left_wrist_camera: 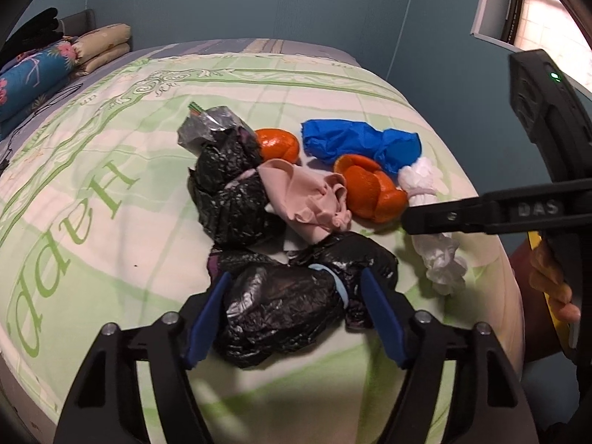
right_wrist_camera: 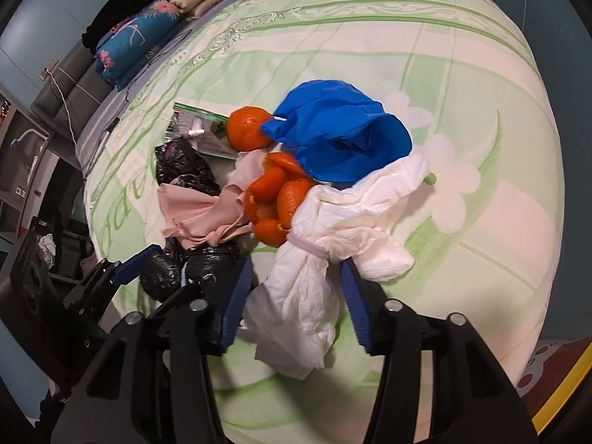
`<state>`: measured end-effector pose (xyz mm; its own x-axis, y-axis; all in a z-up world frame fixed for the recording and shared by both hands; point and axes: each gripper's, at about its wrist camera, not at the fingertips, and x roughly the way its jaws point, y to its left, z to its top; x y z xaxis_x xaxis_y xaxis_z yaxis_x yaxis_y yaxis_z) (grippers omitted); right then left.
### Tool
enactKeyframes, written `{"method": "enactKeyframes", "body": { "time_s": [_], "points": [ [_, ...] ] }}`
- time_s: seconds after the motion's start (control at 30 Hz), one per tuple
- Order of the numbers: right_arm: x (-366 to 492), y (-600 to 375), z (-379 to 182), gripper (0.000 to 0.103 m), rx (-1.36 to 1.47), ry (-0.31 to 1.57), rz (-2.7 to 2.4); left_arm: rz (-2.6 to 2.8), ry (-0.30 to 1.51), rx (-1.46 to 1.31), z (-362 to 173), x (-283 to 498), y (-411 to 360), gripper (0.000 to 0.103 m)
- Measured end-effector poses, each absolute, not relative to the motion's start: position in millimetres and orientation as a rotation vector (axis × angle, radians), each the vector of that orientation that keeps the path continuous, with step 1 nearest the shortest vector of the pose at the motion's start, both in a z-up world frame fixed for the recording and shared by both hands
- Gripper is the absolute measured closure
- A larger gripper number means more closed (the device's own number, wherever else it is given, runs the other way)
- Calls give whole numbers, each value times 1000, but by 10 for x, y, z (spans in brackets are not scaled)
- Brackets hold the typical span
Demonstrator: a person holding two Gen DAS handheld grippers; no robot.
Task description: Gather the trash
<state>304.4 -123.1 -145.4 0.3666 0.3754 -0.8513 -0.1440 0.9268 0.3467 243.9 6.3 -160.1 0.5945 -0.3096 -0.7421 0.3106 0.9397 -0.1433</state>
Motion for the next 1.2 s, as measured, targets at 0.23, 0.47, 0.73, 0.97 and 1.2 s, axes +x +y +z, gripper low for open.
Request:
{"method": "enactKeyframes", "body": {
  "time_s": [0.23,0.47,0.73,0.97,1.2],
  "points": [
    [3107,-1239,-1508,78,223,1159,321,-409,848,74,-1580,2307,-87,54],
    [3036,-1281,-1372,84,210,1095,327,-417,833,80,-1496,2259,-102,68],
    [2918,-1354,-1127,84,218,1019,350,-423,809,67,-1320,2204,-25,80],
    [2803,-1447,-955,84,230,972,358,-423,794,18,-1183,2164,89,82],
    [2666,-1512,-808,84,243,937,369,-405,750,-52,-971,2073,286,82]
  ]
}}
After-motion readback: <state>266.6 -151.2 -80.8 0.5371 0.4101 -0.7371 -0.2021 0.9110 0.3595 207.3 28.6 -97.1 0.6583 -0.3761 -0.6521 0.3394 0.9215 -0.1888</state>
